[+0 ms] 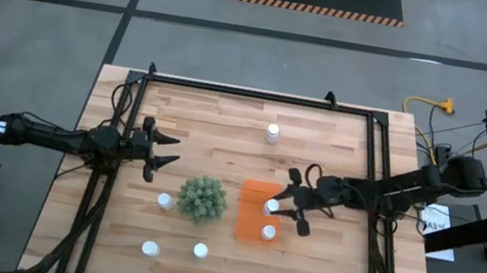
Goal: Pick and place pill bottles into a basket
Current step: Put the white medicine bottle into the orange bin
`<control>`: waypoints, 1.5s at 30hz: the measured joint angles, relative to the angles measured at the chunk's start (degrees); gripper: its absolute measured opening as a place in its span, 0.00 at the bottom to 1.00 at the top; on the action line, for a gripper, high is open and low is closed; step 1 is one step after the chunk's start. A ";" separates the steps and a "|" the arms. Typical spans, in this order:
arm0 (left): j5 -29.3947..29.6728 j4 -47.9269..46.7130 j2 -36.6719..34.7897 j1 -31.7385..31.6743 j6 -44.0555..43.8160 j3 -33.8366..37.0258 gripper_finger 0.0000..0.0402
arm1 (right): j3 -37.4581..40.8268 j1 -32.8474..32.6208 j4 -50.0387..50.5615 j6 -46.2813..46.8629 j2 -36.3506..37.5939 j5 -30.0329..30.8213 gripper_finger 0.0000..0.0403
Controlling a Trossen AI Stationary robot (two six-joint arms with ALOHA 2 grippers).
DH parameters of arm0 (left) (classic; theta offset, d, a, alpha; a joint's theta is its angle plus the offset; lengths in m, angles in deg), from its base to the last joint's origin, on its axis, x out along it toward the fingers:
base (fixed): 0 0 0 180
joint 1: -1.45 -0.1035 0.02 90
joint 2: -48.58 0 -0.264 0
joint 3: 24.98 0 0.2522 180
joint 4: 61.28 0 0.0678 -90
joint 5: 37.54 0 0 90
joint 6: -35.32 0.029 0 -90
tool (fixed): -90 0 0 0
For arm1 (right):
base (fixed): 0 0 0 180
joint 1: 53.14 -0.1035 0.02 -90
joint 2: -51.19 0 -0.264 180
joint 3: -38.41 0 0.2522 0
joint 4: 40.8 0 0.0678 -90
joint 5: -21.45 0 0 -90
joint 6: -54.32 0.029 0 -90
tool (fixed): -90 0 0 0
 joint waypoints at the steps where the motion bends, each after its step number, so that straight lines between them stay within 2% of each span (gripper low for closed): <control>1: 0.00 -0.01 -0.02 0.00 -0.02 0.00 0.54 | -0.06 0.00 -0.98 0.10 -1.02 -0.10 0.36; 6: 0.00 0.06 0.04 0.00 -0.02 0.00 0.54 | 0.03 -0.24 -5.03 0.80 -4.05 -1.55 0.36; 34: 0.00 0.01 0.01 -0.02 -0.01 0.00 0.54 | 2.54 -1.60 -2.34 0.86 -3.56 -0.93 0.36; 45: 0.00 0.03 0.01 0.00 -0.02 0.00 0.54 | 2.56 -1.60 -5.11 -0.36 -7.55 -0.99 0.36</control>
